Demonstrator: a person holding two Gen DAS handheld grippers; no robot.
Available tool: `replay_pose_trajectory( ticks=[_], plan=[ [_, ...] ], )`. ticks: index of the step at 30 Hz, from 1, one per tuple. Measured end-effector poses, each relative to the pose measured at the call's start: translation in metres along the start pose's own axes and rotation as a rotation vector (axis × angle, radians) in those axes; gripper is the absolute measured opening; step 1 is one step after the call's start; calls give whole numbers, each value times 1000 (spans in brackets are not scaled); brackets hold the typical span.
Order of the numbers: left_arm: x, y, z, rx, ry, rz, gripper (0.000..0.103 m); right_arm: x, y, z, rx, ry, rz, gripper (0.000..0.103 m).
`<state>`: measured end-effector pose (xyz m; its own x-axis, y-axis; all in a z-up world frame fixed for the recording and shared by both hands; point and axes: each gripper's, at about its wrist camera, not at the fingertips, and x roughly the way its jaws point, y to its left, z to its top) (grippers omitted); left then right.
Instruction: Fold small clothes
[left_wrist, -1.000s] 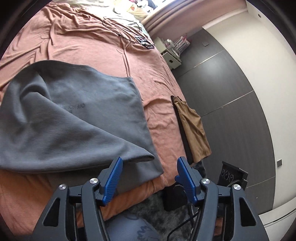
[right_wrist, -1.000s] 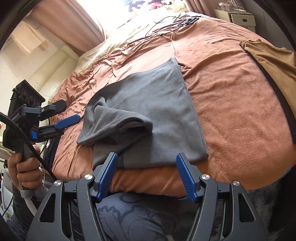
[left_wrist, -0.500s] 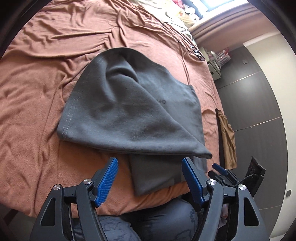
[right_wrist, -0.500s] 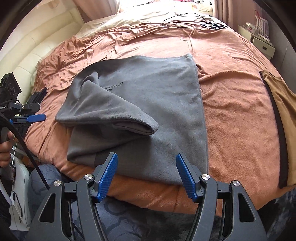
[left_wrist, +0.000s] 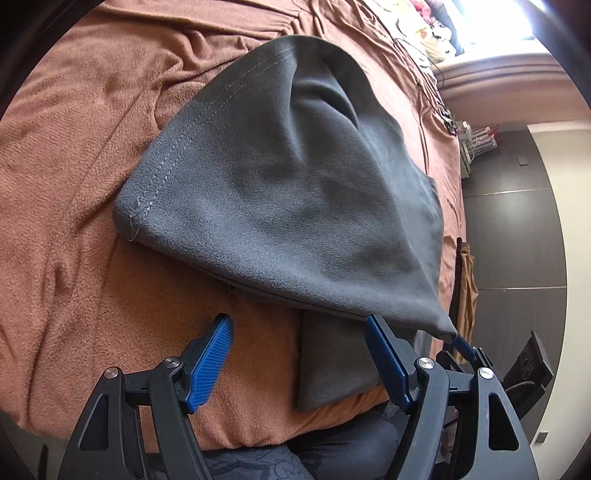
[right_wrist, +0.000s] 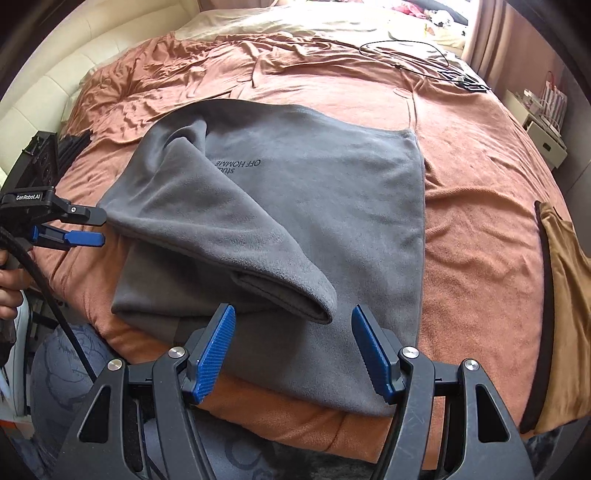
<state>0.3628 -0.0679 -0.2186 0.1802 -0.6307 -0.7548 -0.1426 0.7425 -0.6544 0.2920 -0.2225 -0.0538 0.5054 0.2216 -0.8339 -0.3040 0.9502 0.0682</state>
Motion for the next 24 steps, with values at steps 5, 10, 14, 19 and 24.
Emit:
replay_pose_trajectory(
  ticks=[5,10,14,19,24],
  plan=[
    [13,-1,11,-25,-15,2,74,13,7,10,-80,24,-25,64],
    [15,1,19,-47,-40,25,48,23,17,17,-145,9,-55,64],
    [4,2,23,-56,-62,15,15,29,24,20,-204,-14,-90,63],
    [-18,-14,36,0,-102,-10,10,33,38,18,-303,-31,-124,43],
    [-38,-47,47,68,-155,-44,9,34,46,15,-354,-22,-135,37]
  ],
)
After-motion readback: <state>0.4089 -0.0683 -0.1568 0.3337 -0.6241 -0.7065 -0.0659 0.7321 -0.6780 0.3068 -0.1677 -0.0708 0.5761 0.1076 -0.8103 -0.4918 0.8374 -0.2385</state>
